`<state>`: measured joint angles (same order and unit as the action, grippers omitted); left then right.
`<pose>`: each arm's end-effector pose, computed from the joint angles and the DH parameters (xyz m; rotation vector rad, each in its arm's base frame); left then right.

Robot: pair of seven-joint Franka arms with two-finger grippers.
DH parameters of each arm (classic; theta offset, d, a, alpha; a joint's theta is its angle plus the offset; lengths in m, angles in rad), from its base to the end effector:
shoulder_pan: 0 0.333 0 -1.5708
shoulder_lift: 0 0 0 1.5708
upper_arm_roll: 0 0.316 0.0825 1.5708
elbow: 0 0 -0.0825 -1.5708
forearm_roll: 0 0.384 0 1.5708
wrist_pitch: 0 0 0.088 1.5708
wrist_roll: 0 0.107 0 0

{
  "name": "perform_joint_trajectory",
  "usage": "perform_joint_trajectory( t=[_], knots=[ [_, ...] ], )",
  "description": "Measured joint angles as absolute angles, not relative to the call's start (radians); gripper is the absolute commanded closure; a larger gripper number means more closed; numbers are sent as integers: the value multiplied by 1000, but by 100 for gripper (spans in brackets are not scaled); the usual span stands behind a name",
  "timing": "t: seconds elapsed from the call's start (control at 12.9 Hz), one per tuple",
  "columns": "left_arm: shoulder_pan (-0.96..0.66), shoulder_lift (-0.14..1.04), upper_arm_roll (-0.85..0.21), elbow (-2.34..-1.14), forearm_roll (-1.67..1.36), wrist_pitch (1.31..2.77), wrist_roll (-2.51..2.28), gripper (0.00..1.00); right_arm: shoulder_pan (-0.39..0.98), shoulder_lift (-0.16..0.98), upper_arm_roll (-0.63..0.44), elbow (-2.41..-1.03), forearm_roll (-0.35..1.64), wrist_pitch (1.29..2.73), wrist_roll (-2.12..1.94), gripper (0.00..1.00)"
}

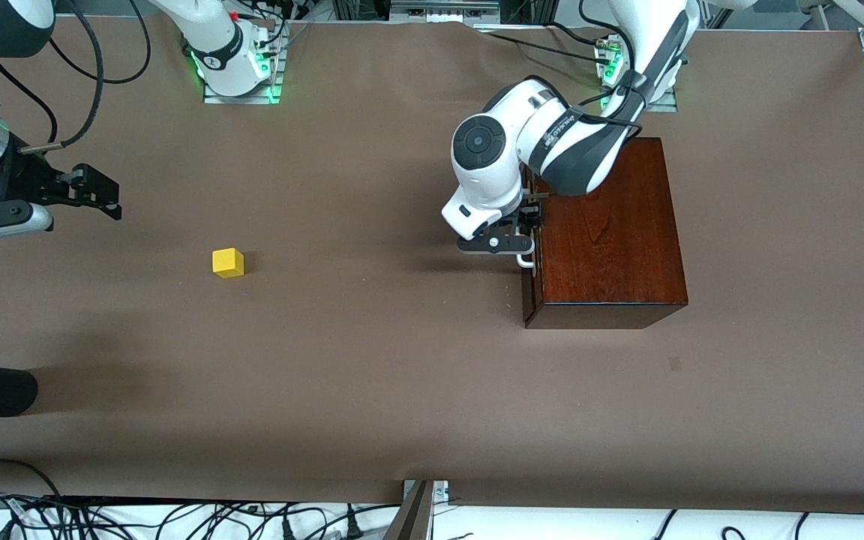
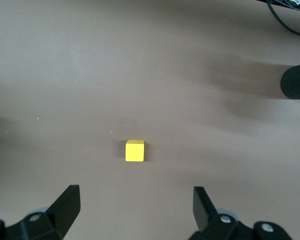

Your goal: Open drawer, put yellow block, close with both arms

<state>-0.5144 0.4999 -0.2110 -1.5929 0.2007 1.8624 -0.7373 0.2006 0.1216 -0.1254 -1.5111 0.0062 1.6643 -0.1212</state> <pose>0.5146 -0.4134 0.3325 -2.9305 0.0775 0.1567 0.5976 0.0501 0.5916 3.1163 0.3081 0.0506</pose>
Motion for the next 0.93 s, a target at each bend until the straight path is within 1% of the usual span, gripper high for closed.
perform_joint_trajectory(
  t=[0.31, 0.7, 0.93],
  knots=[
    [-514, 522, -209, -1602, 240, 1906, -738, 0, 201, 137, -125, -1511, 6, 1668, -121, 0],
    [-517, 529, -211, -1657, 242, 1996, -754, 0, 200, 164, -126, -1511, 6, 1672, -121, 0],
    [-518, 534, -211, -1674, 243, 2018, -774, 0, 200, 171, -127, -1511, 6, 1680, -121, 0]
  ],
)
